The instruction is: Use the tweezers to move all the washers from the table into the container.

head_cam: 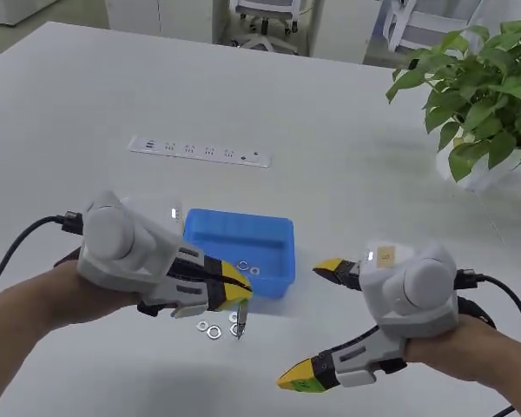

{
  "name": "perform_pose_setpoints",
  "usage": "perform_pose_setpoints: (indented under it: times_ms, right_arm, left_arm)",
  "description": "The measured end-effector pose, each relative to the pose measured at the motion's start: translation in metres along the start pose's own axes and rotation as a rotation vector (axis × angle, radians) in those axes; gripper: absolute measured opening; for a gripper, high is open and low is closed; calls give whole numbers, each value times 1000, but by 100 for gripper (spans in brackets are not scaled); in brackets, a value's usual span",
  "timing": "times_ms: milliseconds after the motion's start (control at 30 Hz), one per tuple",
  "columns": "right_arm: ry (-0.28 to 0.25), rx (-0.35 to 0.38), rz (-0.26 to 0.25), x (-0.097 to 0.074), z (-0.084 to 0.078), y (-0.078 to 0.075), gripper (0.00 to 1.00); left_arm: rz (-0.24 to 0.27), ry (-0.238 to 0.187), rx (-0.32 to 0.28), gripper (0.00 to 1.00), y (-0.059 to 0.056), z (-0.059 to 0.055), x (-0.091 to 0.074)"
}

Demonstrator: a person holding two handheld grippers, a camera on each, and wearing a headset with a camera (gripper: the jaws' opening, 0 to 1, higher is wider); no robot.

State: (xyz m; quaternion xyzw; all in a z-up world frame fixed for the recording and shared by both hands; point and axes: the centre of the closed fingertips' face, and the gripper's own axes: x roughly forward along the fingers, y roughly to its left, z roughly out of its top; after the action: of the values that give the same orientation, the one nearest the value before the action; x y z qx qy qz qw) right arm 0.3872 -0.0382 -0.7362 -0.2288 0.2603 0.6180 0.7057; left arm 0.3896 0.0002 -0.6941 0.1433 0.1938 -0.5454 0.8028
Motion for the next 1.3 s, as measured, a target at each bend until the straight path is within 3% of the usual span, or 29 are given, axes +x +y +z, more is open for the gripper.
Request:
perform_pose_setpoints:
  times_ms: [300, 533, 700, 833, 1300]
  right_arm:
    - [1, -1, 10, 2, -2, 1, 97]
    - [-14, -33, 35, 5, 3, 4, 88]
    - [-24, -67, 60, 9, 7, 7, 78]
    - [-16, -94, 76, 15, 9, 7, 65]
    - [-2, -207, 115, 36, 17, 3, 41]
  left_arm:
    - [-2, -8, -1, 5, 0, 0, 1]
    - [-10, -6, 6, 5, 1, -3, 0]
    - [-20, 0, 13, 5, 0, -5, -2]
    - [-23, 1, 13, 5, 0, -6, -4]
    - [-41, 6, 21, 5, -6, 0, 0]
